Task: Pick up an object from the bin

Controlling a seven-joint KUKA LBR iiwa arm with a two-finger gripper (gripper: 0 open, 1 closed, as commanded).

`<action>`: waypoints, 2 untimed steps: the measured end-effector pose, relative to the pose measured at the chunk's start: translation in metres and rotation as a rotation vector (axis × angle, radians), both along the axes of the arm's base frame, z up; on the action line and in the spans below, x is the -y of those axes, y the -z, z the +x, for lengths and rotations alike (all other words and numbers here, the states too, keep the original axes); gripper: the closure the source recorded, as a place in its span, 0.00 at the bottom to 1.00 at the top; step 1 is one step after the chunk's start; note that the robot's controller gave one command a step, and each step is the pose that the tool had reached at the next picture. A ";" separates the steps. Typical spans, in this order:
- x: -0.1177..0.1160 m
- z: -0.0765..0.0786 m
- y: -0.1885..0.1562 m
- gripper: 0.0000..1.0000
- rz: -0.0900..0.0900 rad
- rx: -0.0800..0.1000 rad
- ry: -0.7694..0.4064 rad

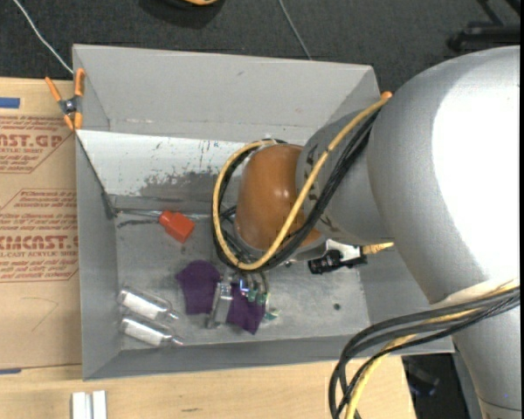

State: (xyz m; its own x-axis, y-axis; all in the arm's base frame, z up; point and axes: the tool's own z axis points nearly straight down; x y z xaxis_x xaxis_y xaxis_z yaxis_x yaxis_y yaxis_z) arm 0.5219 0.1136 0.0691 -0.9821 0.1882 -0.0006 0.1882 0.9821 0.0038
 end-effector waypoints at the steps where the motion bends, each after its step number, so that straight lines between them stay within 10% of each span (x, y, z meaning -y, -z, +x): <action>1: 0.010 -0.002 0.000 1.00 0.002 -0.011 0.149; 2: 0.010 -0.002 0.000 1.00 0.002 -0.011 0.149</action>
Offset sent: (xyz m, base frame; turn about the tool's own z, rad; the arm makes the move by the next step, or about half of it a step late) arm 0.0000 0.0000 0.0000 0.0000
